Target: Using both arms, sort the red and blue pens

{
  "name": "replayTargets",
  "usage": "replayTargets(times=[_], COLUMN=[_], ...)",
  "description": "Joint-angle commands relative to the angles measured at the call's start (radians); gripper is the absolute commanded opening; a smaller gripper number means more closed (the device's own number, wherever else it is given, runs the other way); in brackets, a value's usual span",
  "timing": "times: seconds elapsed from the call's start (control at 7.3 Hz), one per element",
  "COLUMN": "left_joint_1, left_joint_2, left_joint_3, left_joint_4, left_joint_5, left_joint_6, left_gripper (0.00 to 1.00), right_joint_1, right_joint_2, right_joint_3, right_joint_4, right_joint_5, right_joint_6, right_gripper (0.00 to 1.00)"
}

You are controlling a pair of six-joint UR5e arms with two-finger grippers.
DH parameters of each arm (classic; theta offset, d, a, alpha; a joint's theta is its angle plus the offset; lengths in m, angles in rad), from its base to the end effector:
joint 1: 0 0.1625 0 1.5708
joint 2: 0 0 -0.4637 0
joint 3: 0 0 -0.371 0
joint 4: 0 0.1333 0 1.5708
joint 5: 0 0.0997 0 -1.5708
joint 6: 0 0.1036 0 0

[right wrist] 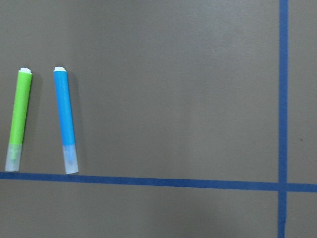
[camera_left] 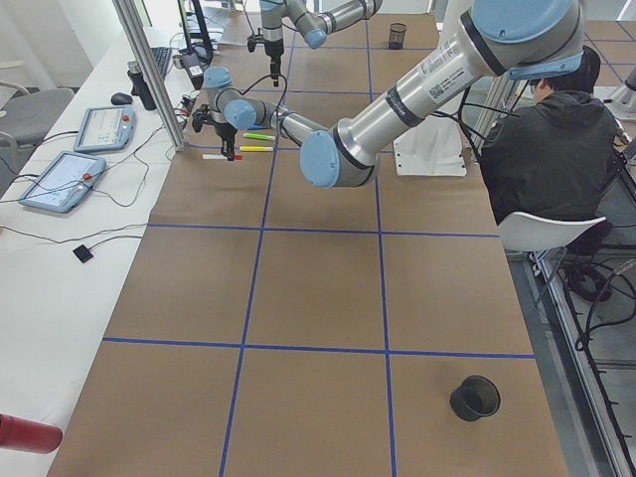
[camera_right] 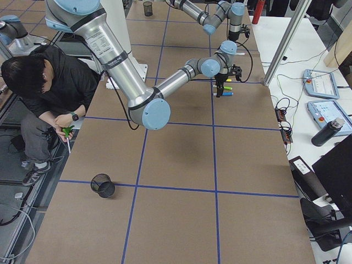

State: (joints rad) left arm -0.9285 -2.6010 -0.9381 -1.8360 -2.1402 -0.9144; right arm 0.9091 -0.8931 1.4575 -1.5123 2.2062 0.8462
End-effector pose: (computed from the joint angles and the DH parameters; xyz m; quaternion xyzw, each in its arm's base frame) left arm 0.4603 -0.7446 0.2650 0.0359 0.4083 -0.0326 0.9115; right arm -0.3942 -0.6231 0.3348 0.0087 -0.4160 -0.0120 0.9092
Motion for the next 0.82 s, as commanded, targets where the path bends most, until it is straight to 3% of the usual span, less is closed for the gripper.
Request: replayTargets(times=[0.0, 0.55, 0.68], left_joint_1=[-0.024, -0.023, -0.023], left_joint_2=[0.002, 0.029, 0.029], left_joint_3=[-0.024, -0.065, -0.065], left_joint_4=[0.021, 0.021, 0.021], left_joint_5=[-0.03, -0.03, -0.03], left_joint_6=[0.002, 0.002, 0.002], left_gripper=[0.0, 0.0, 0.0], right_joint_1=[-0.042, -0.104, -0.113], right_joint_2=[0.062, 0.204, 0.207], right_joint_3=[-0.138, -0.337, -0.347], right_joint_4=[0.122, 0.133, 0.141], right_joint_5=[-0.035, -0.146, -0.148], right_joint_6=[-0.01, -0.01, -0.01], right_gripper=[0.99, 0.97, 0.94])
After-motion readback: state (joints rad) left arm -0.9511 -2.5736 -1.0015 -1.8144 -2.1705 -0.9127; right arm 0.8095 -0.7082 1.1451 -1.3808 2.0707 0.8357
